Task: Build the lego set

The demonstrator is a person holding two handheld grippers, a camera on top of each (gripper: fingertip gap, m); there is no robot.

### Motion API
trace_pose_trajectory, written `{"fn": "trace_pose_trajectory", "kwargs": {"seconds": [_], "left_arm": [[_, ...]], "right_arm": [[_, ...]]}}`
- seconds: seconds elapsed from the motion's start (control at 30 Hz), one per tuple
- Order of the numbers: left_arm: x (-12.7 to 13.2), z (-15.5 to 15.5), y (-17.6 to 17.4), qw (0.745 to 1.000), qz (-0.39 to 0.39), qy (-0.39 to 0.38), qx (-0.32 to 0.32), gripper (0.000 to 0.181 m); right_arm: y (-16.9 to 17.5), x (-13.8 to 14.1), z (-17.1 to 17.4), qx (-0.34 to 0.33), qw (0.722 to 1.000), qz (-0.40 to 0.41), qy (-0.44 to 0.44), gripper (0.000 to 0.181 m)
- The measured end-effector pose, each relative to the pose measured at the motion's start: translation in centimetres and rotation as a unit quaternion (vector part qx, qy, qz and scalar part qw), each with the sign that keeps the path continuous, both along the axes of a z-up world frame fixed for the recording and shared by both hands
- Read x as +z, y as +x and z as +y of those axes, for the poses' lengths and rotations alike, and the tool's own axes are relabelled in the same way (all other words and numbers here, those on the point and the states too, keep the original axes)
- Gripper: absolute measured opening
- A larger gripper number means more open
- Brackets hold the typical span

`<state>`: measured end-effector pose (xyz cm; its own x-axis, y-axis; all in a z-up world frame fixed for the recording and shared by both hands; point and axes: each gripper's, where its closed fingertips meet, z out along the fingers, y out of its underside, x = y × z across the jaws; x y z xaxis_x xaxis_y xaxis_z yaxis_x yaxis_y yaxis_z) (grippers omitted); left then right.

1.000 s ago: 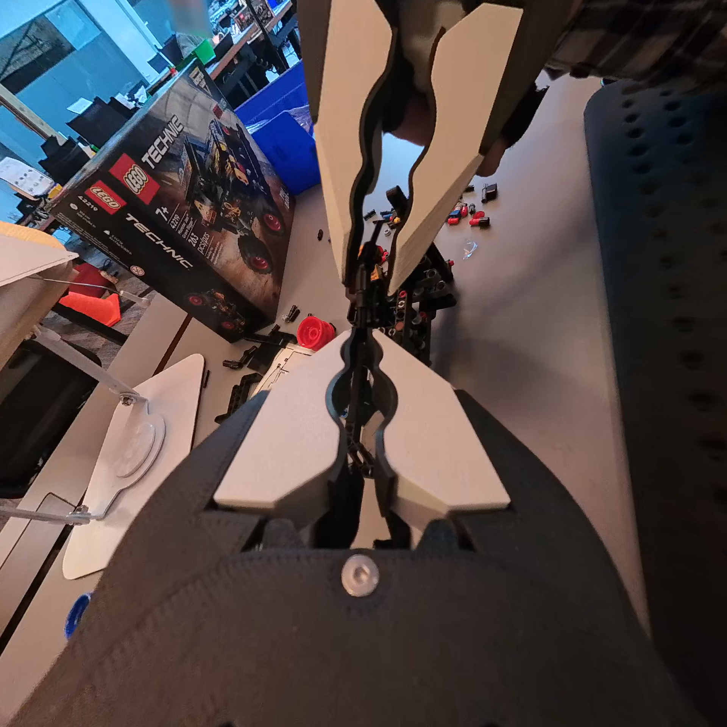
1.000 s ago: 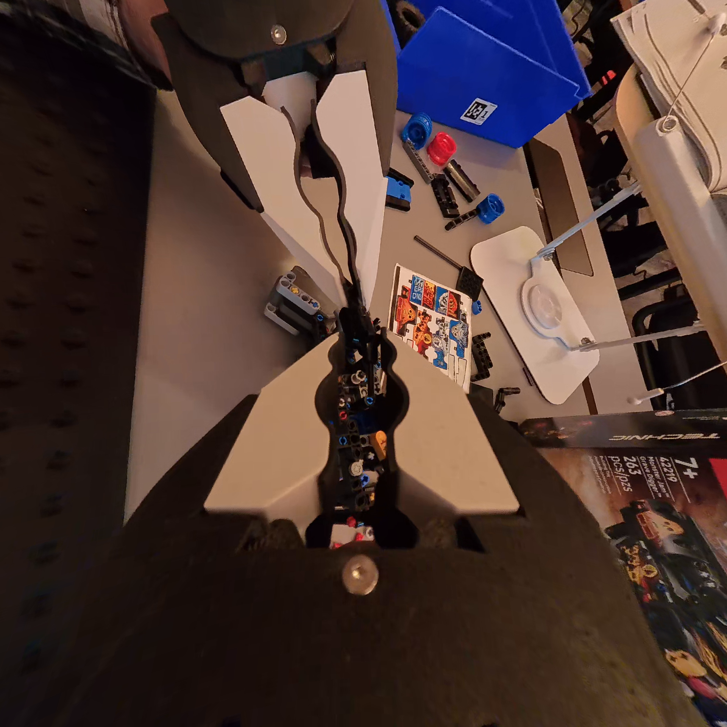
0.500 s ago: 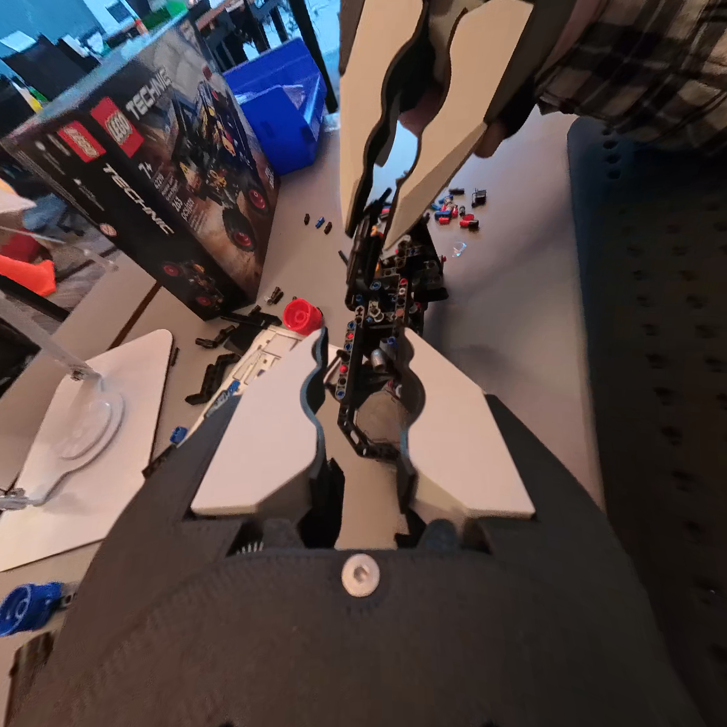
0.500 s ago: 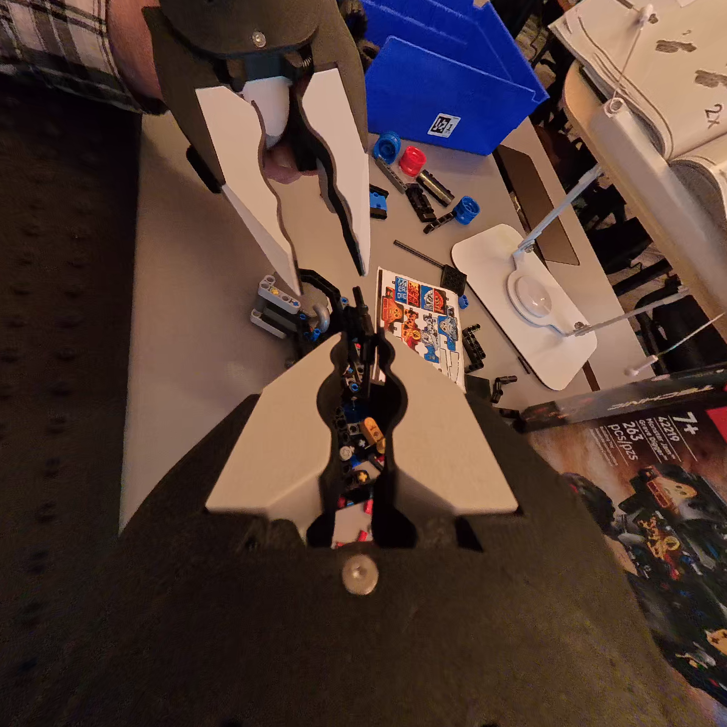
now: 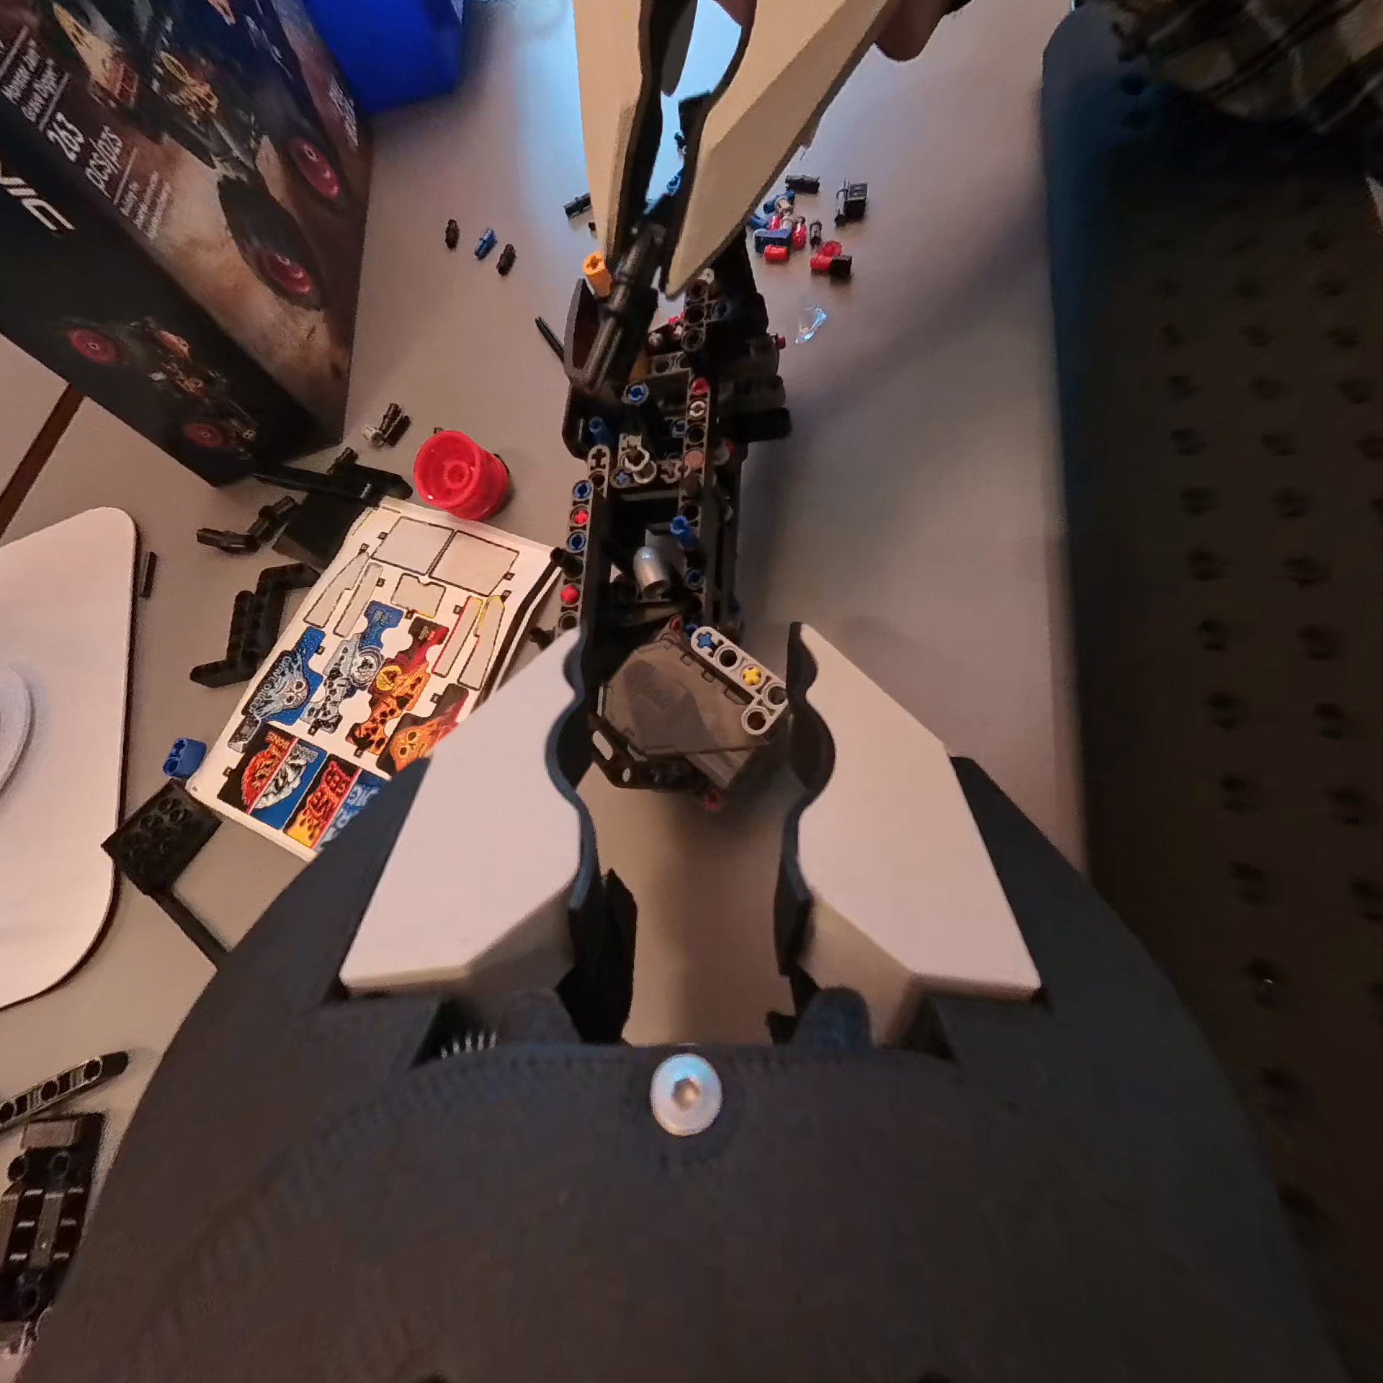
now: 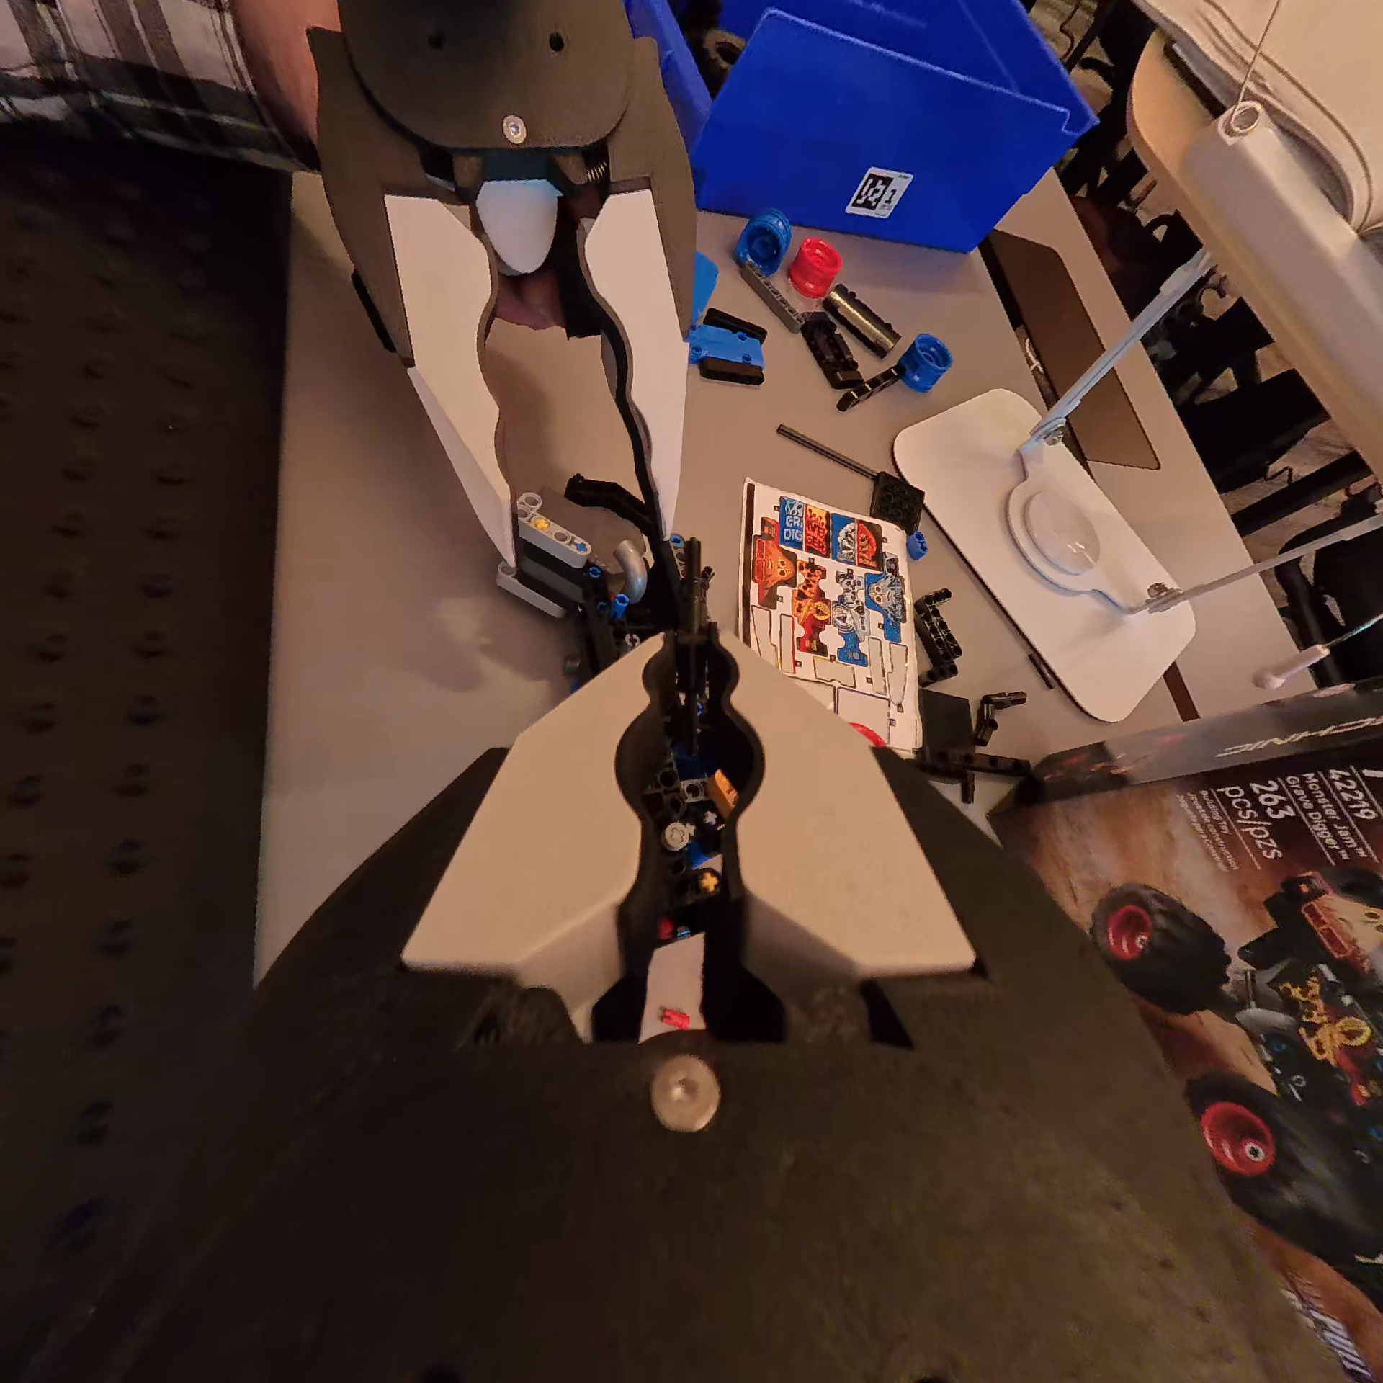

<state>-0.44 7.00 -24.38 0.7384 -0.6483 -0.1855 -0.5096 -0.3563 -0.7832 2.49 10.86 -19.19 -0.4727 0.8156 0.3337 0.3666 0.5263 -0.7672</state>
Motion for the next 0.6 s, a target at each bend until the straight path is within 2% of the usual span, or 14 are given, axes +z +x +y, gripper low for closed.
{"fn": "trace_pose_trajectory", "kwargs": {"seconds": [0.6], "left_arm": [[0.0, 0.5, 0.9, 0.999, 0.023, 0.026, 0.001, 0.033]], "right_arm": [[0.2, -0.3, -0.1, 0.009, 1.0, -0.009, -0.024, 0.006]]}}
